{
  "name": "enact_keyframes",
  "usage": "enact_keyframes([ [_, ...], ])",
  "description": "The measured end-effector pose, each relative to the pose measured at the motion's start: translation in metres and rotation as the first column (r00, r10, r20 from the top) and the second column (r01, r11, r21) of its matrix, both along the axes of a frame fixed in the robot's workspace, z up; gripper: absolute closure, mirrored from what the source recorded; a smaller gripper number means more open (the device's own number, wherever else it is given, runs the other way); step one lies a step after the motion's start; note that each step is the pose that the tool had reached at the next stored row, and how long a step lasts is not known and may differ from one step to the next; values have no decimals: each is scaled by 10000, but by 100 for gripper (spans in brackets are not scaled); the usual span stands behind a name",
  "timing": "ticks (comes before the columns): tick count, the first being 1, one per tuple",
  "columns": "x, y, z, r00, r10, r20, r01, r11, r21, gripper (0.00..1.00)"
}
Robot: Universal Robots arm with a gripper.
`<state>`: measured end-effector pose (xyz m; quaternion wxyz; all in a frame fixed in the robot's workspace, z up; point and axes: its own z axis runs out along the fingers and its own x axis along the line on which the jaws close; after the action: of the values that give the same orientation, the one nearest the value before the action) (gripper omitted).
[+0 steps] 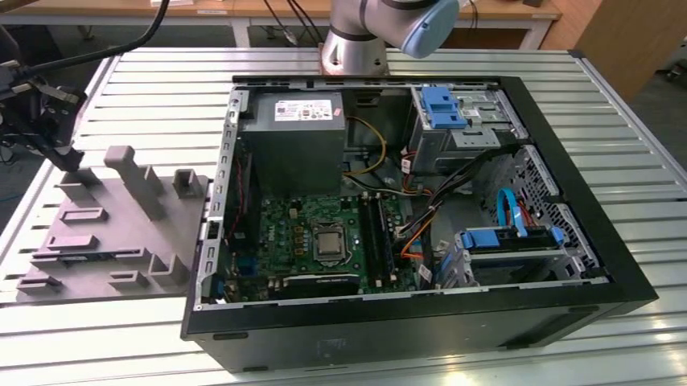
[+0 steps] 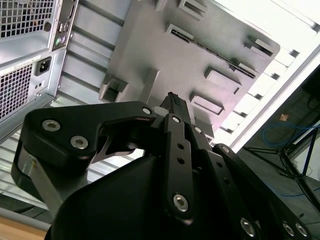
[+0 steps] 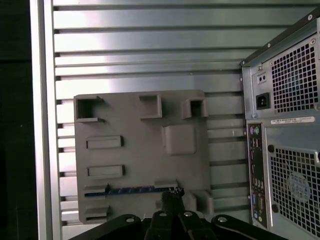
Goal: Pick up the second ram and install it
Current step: 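Reach for the second ram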
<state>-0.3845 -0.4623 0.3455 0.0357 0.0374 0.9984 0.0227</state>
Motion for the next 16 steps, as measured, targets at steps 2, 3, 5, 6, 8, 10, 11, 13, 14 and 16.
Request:
enact_keyframes([
  [2,-10,-12,-12,10000,-1,-1,1,10000,0,89],
  [3,-15,-18,-18,10000,-1,-1,1,10000,0,89],
  [5,-26,-31,-29,10000,0,0,0,10000,-1,89],
  [6,-32,-37,-35,10000,0,0,0,10000,0,89],
  [8,-44,-47,-46,10000,-1,0,1,10000,-1,89],
  [10,-54,-55,-61,10000,0,0,0,10000,0,89],
  [11,-58,-58,-70,10000,1,1,-1,10000,-1,89],
  [13,-69,-63,-86,10000,1,-1,-1,10000,-7,89],
  [14,-74,-65,-94,10000,0,-3,0,10000,-11,89],
  [16,-84,-69,-117,10000,0,-8,0,10000,-19,89],
])
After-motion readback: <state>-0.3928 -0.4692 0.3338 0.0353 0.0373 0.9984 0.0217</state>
